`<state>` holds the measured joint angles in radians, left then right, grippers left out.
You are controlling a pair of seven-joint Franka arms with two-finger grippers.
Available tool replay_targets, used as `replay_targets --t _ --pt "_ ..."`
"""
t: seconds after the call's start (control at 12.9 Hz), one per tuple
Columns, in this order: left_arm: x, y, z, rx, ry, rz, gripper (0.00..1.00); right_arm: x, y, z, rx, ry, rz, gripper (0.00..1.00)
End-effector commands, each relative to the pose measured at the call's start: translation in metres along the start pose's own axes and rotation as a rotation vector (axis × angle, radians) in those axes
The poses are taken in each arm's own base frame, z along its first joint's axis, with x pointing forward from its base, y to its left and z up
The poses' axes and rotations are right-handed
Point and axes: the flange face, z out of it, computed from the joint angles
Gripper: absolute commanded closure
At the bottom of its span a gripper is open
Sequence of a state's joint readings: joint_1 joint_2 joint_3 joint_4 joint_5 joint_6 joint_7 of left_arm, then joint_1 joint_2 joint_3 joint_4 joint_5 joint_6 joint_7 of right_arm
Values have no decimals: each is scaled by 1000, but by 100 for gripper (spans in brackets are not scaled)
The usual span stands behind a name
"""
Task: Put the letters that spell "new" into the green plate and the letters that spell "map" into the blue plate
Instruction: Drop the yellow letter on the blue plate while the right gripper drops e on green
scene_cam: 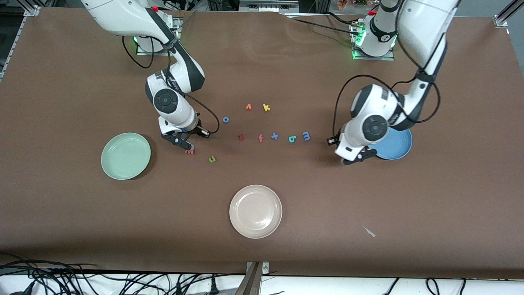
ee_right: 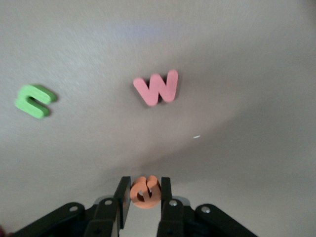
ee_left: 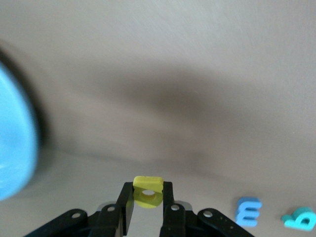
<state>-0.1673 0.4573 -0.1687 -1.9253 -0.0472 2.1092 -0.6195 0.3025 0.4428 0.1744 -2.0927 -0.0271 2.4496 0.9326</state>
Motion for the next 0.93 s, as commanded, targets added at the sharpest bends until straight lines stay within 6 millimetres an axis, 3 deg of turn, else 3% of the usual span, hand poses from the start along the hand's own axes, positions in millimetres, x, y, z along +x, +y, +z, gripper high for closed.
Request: replay_targets --t 0.0,0.16,0.39,0.7,0.78,0.86 --pt "18 -59 -29 18 -35 104 87 23 14 -30 -44 4 -53 85" --pt "34 -101 -27 58 -50 172 86 44 40 -43 -81 -7 -123 85" --pt "52 -147 -5 67 -83 245 86 78 82 -55 -110 -16 -226 85" --pt "54 -155 36 47 -72 257 79 135 158 -49 -136 -27 -357 83" --pt "55 -158 37 45 -74 251 66 146 175 -45 -131 -29 -380 83" --pt "55 -158 36 45 -74 251 37 152 185 -41 -128 -25 -396 83"
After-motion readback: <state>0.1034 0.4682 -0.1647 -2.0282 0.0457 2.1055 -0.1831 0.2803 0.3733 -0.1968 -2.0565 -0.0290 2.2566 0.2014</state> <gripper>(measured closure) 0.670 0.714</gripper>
